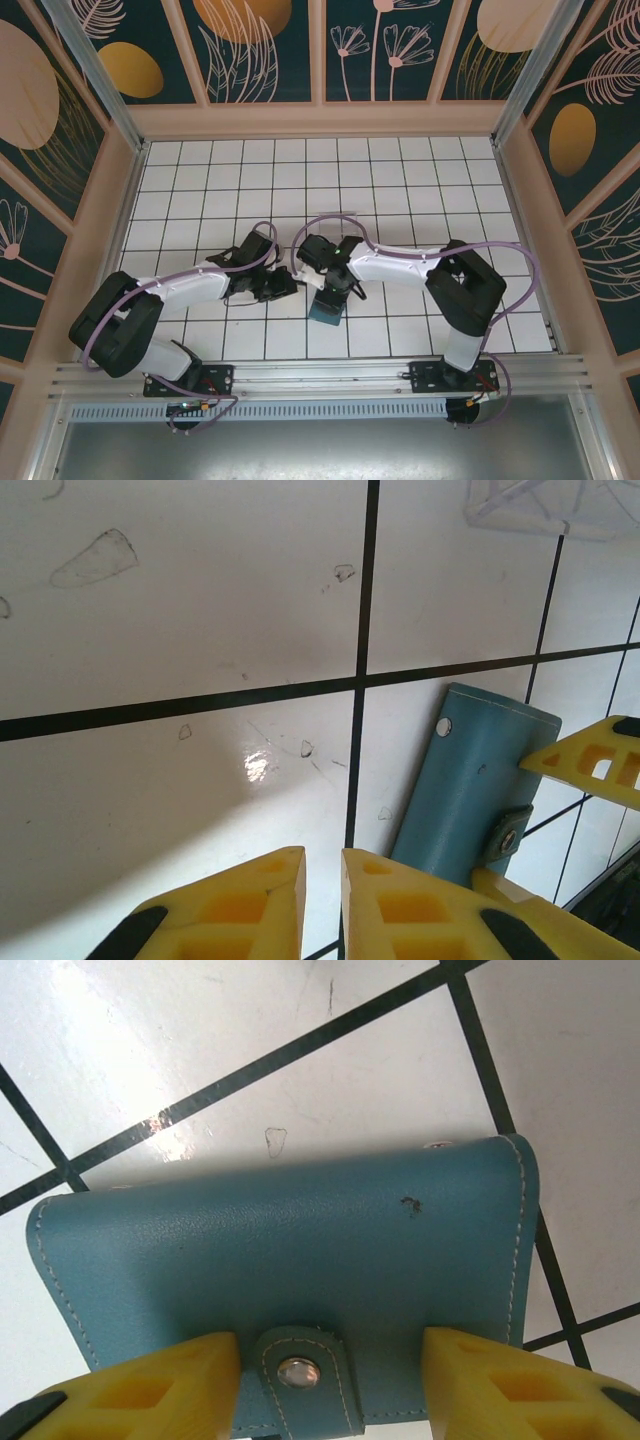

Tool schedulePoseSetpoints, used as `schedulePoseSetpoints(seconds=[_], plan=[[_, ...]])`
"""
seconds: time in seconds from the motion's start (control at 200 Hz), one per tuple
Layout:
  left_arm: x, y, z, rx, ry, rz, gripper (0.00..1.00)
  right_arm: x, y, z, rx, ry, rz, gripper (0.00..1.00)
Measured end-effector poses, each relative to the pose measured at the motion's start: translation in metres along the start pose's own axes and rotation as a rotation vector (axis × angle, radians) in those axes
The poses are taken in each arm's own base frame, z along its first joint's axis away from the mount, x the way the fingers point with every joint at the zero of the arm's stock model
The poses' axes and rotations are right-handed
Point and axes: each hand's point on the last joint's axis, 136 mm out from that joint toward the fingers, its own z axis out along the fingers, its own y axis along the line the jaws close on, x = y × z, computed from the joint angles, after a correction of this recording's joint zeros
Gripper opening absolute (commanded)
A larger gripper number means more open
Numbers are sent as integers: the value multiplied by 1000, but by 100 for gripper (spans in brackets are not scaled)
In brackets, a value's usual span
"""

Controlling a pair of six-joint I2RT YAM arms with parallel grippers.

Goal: Take the credit cards out of the card holder

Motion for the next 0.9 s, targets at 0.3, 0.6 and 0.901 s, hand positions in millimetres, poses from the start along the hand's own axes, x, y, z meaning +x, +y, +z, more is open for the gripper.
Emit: schedulePoseSetpoints(seconds=[0.3, 0.6, 0.901], plan=[[0, -1, -1, -1, 3, -2, 19, -1, 5, 1, 31, 12, -19, 35], [-2, -20, -4, 98, -1, -18, 18, -11, 6, -4, 36, -87, -21, 25], [12, -28, -1, 217, 47, -71, 17, -31, 15, -7, -9, -244, -38, 22]])
